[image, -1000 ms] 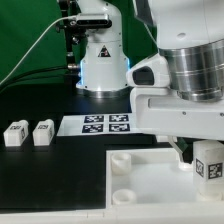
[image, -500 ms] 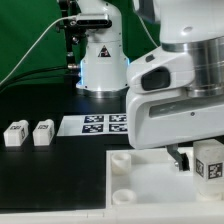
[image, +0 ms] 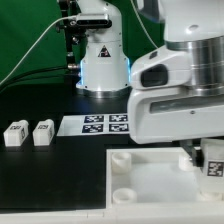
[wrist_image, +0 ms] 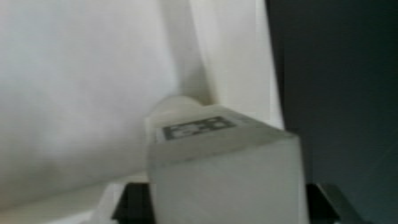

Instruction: Assemble one leg

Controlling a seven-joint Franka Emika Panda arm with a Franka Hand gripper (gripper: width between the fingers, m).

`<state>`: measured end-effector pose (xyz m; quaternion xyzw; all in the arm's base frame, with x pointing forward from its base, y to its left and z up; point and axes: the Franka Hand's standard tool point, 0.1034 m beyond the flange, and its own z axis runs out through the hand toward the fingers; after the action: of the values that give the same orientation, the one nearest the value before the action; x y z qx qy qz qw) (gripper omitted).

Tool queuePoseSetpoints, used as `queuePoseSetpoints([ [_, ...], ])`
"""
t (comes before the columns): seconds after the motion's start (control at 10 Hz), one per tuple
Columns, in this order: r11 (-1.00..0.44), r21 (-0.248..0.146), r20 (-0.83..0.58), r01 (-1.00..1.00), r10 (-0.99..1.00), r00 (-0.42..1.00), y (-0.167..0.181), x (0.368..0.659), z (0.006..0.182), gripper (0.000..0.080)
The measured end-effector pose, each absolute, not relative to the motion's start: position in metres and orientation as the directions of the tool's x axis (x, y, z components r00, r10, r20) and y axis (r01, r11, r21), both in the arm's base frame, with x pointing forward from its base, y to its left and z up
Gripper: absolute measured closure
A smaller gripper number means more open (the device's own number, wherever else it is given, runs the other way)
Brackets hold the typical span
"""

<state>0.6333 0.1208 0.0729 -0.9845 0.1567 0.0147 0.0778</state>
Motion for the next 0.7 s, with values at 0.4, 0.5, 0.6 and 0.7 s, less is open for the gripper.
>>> queuePoseSetpoints([
  [0.4, -0.608, -0.146, -0.163, -0.780, -0.763, 0.625, 0.112, 0.637, 0.070, 0.0494],
  [0.5, -0.462, -0.129, -0.197, -0.878, -0.855, 0.479, 0.111, 0.636, 0.069, 0.0495],
  [0.6, -0.275, -0.099, -0.234, -0.956, -0.928, 0.291, 0.110, 0.637, 0.069, 0.0495],
  [0.7, -0.114, -0.063, -0.262, -0.991, -0.957, 0.127, 0.112, 0.637, 0.069, 0.0495],
])
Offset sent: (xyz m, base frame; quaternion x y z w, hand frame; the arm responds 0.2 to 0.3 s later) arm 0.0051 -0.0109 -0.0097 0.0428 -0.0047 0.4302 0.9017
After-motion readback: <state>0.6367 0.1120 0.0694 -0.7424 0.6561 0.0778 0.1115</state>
